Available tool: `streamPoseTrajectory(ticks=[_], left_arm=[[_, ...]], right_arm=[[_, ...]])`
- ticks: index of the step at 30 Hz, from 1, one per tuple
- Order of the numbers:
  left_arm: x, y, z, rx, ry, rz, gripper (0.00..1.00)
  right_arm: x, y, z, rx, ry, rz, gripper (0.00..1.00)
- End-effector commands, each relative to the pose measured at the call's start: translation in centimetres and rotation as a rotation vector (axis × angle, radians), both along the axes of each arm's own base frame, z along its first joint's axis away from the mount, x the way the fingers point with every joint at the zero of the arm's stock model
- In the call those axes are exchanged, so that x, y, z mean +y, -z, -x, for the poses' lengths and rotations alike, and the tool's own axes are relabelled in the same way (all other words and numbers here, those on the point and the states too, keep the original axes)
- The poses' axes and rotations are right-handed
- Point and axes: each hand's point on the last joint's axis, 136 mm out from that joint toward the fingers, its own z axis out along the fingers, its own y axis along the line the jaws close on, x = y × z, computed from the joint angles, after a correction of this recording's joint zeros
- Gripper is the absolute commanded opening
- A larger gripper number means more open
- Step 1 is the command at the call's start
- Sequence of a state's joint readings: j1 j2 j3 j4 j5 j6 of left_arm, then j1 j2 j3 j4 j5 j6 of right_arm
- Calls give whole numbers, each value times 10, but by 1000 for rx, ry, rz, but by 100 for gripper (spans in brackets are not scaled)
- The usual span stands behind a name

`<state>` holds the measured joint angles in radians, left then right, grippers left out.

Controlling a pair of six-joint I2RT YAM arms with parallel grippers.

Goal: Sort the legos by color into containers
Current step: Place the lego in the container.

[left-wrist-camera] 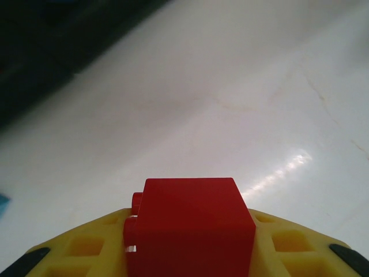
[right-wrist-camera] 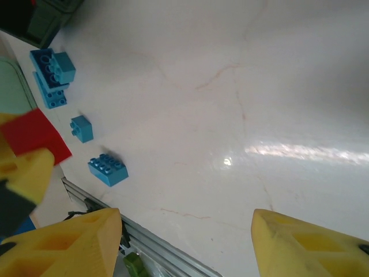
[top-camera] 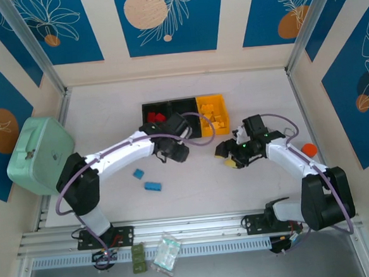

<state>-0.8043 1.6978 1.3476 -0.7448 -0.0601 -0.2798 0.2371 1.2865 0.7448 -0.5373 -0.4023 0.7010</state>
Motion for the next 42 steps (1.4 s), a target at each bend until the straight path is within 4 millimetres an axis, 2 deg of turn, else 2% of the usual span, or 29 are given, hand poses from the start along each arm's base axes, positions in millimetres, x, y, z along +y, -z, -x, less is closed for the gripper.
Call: streamPoseTrajectory(ticks=[1,4,10,14,19,30,36,42], left_arm=[[13,-26,-29,-53,-53,27,36],[29,-36,-62,-78,-141,41,36],[60,-38,-124,-100,-286,17,36],[76,-33,-154,-98,-343,-14,36],[84,-22,-183,-99,-377,-25,38],[72,-1,-216,-88,-402,4,40],[68,8,-225,-87,-410,5,42],[66,5,-226,-92,-412,13,49]], right_arm=[[12,-9,-13,-21,-10,-13,62],[20,-9,-17,-25,-32,0,62],[27,-8,-20,-18,-48,7,61],[25,-7,-18,-15,-44,12,61],[22,-5,-17,-8,-33,15,61],[18,-1,-16,-2,-20,23,61],[16,1,-13,3,-12,26,61],[16,1,-13,2,-7,23,61]])
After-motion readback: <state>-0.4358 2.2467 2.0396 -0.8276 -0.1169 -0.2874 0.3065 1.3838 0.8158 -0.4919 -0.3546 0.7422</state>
